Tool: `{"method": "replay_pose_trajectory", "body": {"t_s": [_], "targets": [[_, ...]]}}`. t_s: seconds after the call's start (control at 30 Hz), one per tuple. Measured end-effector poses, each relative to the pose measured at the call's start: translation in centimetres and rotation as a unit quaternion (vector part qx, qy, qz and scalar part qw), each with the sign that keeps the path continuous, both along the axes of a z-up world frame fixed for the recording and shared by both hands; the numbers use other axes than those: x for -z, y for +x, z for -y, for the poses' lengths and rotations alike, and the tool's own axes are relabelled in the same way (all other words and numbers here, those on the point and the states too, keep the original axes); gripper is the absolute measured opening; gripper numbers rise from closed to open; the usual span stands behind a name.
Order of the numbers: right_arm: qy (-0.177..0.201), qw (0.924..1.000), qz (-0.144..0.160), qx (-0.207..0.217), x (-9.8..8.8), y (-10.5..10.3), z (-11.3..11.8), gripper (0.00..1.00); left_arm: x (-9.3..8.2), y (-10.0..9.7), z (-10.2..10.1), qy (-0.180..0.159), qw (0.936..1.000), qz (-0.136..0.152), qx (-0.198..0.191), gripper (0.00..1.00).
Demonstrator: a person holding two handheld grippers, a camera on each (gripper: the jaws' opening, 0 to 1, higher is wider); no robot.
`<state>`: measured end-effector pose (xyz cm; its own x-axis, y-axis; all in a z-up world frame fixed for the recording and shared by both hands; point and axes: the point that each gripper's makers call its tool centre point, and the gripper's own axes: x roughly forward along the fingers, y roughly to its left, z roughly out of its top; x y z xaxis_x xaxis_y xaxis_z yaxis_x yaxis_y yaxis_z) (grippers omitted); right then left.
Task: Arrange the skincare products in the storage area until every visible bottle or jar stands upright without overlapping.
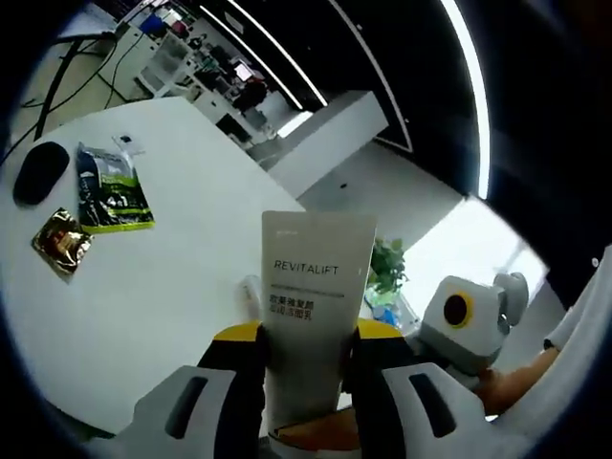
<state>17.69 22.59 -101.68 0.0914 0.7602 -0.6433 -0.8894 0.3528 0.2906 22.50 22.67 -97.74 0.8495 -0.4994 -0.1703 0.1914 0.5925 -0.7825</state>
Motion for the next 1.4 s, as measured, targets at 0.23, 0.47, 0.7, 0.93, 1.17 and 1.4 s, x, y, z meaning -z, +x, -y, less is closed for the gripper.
{"method": "replay_pose_trajectory", "body": {"t_s": [0.23,0.47,0.7,0.93,1.17,1.4], "targets": [[0.011,0.9997,0.003,-0.023,-0.6,0.6,1.0,0.16,-0.7,0.1,0.7,-0.009,0.9998,0.014,0.009,0.32],[0.065,0.9964,-0.043,-0.034,-1.5,0.2,1.9,0.15,-1.4,-0.4,1.7,-0.003,0.9984,0.040,0.040,0.31],[0.146,0.9781,-0.139,-0.049,-3.8,-0.7,3.0,0.15,-3.2,-1.1,2.8,-0.047,0.9939,0.068,0.073,0.29],[0.187,0.9611,-0.179,-0.097,-5.8,-2.6,3.3,0.15,-4.8,-2.3,4.6,-0.096,0.9833,0.089,0.127,0.30],[0.200,0.9510,-0.216,-0.095,-6.1,-2.9,2.9,0.16,-5.2,-2.5,4.3,-0.107,0.9816,0.093,0.128,0.26],[0.193,0.9494,-0.233,-0.084,-6.0,-2.8,1.9,0.17,-4.8,-2.1,3.2,-0.101,0.9861,0.084,0.101,0.25]]}}
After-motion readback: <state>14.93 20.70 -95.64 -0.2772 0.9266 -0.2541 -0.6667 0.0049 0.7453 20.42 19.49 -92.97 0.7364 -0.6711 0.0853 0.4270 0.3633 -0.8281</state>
